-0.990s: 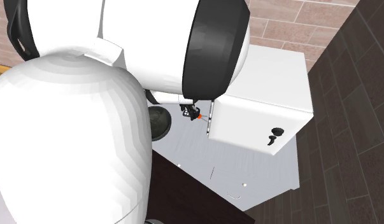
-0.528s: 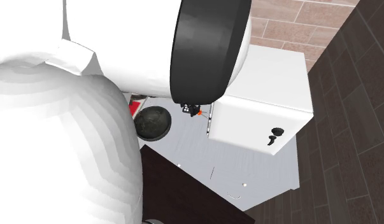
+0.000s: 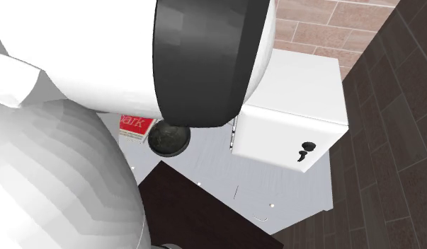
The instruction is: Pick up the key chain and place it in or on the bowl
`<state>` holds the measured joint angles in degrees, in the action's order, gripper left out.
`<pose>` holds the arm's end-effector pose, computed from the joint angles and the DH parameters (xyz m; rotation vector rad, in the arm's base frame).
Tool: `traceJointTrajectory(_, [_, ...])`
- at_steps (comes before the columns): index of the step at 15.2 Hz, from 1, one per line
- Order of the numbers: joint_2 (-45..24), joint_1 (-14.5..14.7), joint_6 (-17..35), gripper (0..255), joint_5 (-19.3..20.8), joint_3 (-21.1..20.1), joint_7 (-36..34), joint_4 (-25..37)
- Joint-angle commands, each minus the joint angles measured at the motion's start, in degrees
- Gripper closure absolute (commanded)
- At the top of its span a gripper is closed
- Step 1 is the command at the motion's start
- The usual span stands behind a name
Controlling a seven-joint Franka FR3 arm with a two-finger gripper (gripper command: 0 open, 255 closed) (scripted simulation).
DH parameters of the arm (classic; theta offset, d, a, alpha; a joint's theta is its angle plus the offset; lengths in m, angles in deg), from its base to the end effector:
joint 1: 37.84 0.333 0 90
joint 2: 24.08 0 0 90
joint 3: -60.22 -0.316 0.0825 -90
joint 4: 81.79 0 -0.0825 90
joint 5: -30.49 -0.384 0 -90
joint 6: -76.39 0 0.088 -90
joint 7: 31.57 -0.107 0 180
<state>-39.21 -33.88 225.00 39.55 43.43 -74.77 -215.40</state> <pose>0.4848 0.1899 0.2299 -3.1128 0.4185 -0.0243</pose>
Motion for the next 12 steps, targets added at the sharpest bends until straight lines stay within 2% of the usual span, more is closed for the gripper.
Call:
traceJointTrajectory(1, [1.6, -0.4, -1.4, 255, -1.0, -0.5, 0.8, -0.2])
traceJointTrajectory(12, [8.9, -1.4, -9.3, 255, -5.4, -1.9, 4.0, 0.9])
